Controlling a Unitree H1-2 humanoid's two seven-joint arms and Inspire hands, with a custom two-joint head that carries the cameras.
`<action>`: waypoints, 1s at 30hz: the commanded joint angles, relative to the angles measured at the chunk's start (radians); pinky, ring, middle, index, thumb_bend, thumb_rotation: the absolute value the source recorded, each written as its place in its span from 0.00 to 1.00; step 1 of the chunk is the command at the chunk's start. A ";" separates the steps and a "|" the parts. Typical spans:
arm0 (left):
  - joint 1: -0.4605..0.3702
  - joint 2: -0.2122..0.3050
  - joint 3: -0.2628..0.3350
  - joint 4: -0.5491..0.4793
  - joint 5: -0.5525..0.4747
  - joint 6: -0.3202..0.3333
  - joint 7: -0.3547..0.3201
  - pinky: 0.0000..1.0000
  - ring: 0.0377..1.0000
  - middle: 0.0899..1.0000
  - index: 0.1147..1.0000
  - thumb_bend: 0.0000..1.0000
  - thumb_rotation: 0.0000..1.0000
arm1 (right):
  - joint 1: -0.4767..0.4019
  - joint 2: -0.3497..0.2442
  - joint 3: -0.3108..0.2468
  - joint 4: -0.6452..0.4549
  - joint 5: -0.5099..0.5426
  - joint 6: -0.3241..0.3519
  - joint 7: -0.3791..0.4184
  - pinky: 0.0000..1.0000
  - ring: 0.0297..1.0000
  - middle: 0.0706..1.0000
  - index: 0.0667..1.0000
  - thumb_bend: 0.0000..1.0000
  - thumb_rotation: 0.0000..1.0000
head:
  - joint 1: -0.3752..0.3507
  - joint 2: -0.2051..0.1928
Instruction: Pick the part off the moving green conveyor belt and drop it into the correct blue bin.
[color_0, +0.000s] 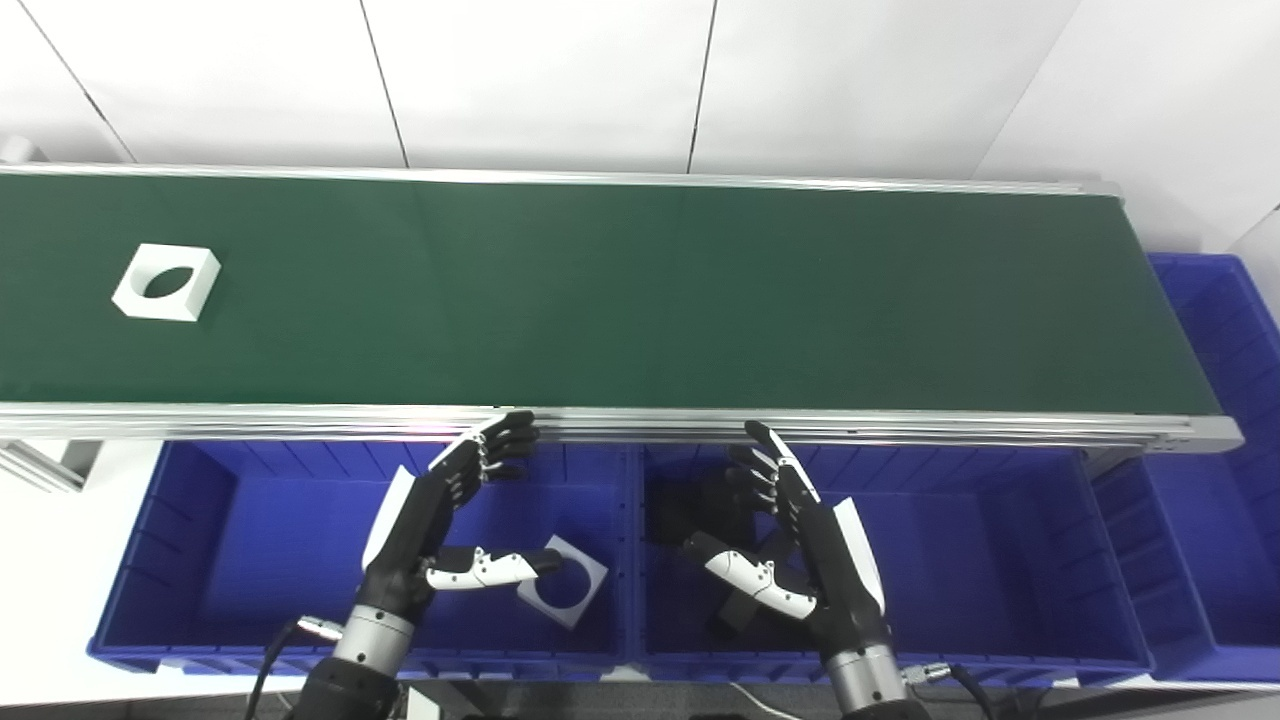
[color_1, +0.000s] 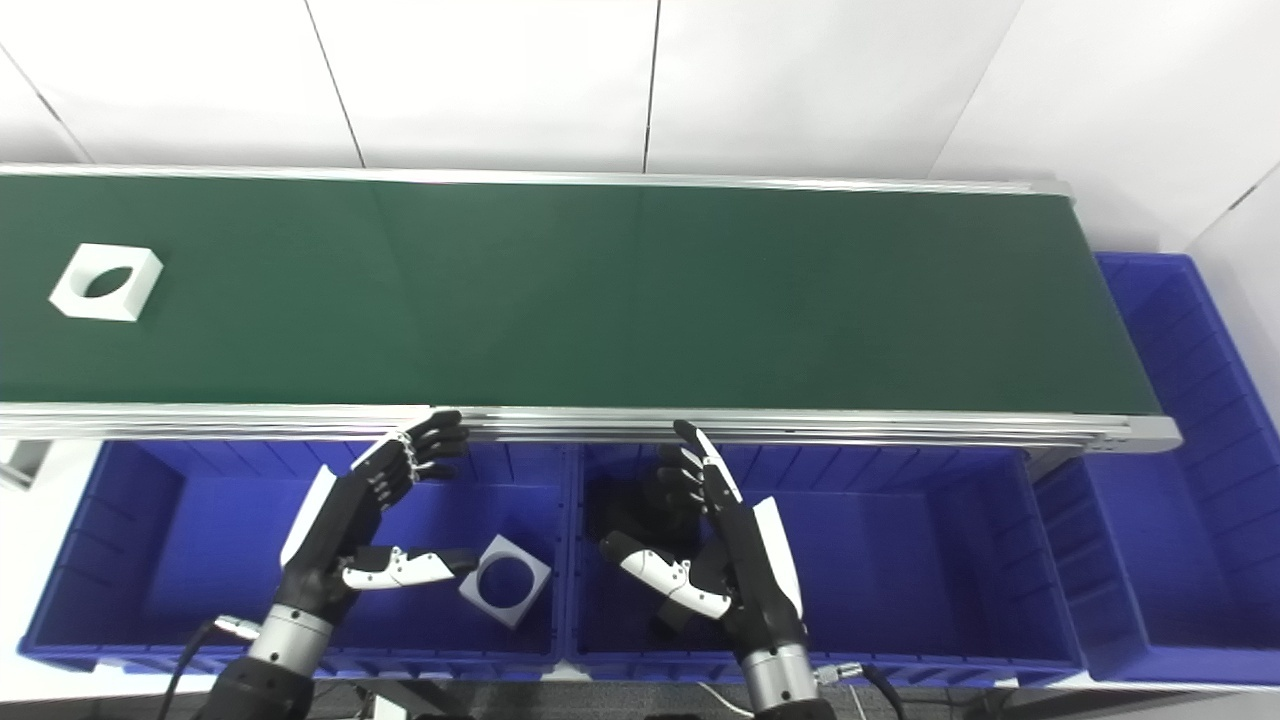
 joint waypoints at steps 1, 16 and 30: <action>-0.016 0.009 -0.010 -0.009 0.010 -0.027 0.028 0.70 0.75 0.77 0.78 0.86 0.30 | -0.007 0.000 -0.006 -0.007 0.003 -0.083 -0.014 0.73 0.80 0.84 0.94 0.62 0.43 | 0.001 -0.001; -0.022 0.035 -0.082 -0.030 0.027 -0.027 0.137 0.63 0.69 0.72 0.73 0.92 0.27 | -0.015 -0.017 -0.027 0.077 0.029 -0.202 -0.011 0.74 0.82 0.85 0.95 0.64 0.43 | 0.098 -0.094; -0.043 0.069 0.002 -0.195 -0.021 -0.027 0.100 0.62 0.68 0.72 0.73 0.96 0.32 | -0.041 -0.002 -0.026 0.146 0.055 -0.279 -0.031 0.72 0.80 0.83 0.95 0.63 0.42 | 0.129 -0.131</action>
